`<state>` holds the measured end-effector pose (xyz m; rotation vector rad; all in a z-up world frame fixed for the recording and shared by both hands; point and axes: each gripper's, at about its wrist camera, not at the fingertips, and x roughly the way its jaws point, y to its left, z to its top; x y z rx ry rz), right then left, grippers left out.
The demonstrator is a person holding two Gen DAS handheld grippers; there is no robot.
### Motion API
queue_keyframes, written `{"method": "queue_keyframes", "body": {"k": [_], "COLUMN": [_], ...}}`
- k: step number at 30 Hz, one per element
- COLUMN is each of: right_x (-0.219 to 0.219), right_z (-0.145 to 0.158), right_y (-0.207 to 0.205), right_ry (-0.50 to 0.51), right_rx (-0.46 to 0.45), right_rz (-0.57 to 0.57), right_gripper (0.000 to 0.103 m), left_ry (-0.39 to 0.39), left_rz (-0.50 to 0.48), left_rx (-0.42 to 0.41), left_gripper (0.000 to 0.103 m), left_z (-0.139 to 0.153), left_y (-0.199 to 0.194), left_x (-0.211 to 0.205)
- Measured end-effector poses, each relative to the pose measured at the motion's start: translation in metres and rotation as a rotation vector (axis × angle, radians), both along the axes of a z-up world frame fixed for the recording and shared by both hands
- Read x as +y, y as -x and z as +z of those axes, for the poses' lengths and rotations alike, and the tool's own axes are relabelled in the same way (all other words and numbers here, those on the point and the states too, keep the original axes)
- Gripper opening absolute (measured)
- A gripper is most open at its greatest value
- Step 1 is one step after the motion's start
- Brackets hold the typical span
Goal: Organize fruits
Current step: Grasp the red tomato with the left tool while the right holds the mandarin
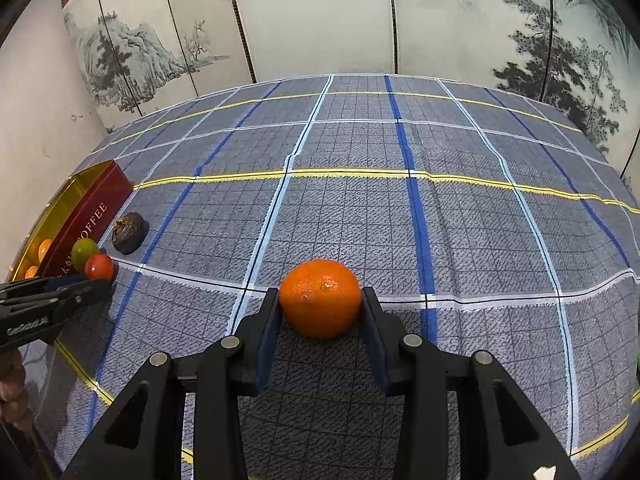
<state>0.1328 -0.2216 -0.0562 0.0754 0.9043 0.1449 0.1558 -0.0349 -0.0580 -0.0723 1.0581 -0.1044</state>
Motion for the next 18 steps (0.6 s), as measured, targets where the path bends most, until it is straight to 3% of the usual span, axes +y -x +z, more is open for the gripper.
{"method": "queue_keyframes", "body": {"k": [18], "right_x": [0.002], "right_z": [0.000], "right_y": [-0.001], "right_ry": [0.016], "right_rx": [0.001], "right_rz": [0.001], "right_gripper": [0.038], "left_ry": [-0.007], "left_rz": [-0.028], "left_rx": [-0.029], "left_gripper": [0.032], "left_z": [0.008], "left_y": [0.011], "left_x": [-0.003]}}
